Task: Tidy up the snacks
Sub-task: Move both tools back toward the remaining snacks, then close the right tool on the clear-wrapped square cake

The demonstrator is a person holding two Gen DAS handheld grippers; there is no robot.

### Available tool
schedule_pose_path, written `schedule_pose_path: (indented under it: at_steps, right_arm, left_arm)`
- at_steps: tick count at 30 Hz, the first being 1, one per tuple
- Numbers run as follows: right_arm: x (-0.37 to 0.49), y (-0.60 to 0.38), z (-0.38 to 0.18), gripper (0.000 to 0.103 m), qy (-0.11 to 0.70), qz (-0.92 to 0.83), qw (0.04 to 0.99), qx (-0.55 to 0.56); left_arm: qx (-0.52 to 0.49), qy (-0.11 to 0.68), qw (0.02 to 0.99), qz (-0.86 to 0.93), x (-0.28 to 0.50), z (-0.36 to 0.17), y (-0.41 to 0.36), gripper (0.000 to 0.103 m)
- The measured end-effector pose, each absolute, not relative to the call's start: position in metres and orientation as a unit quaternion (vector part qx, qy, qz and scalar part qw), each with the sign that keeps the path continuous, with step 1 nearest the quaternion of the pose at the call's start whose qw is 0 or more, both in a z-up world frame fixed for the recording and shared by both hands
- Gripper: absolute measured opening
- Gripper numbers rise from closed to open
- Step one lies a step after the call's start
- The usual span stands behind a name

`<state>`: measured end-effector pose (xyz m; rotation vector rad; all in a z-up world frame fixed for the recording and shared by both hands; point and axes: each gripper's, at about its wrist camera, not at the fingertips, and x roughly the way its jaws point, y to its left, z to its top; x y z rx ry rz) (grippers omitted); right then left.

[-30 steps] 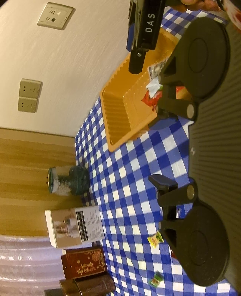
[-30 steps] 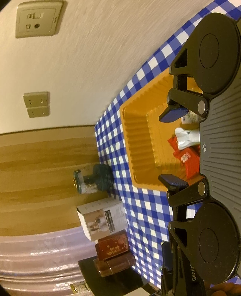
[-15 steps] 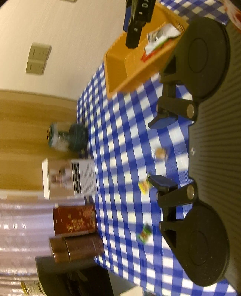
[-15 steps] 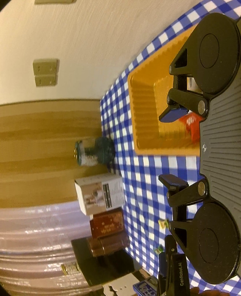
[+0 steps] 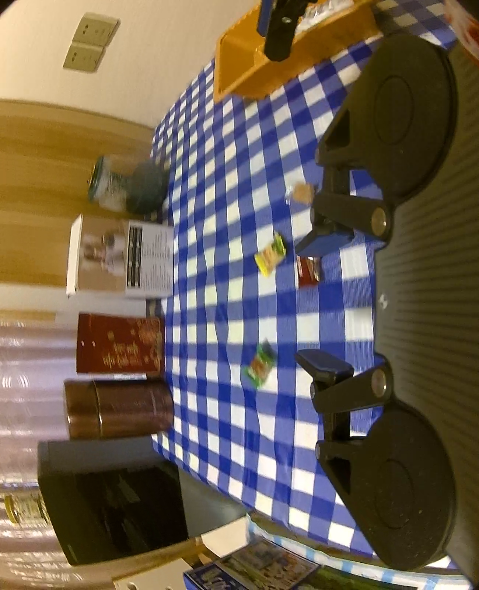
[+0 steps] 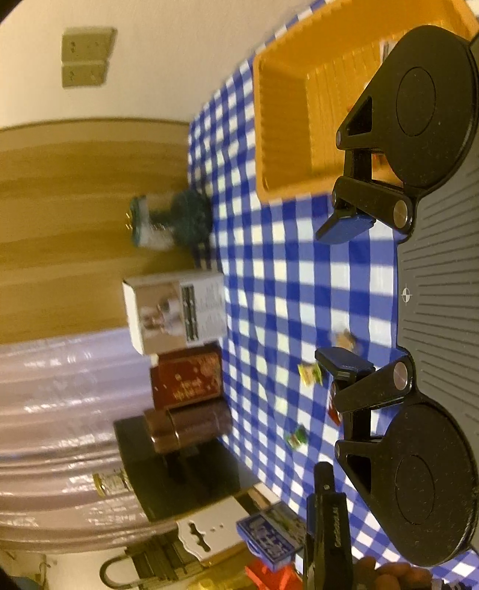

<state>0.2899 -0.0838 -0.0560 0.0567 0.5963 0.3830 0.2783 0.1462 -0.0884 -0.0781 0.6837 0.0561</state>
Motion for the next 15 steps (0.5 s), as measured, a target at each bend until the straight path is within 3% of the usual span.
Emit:
schedule_pose_path:
  at_steps: [12,15]
  right_arm:
    - [0.332,-0.048,-0.089,0.061,0.360,0.221,0.905,0.058]
    - [0.345,-0.039,-0.097,0.051,0.374,0.230,0.896,0.060]
  left_arm:
    - [-0.044,0.351,0.935,0.035,0.293,-0.103,0.159,0.052]
    - [-0.056,0.352,0.933,0.046,0.297,-0.107,0.165,0.052]
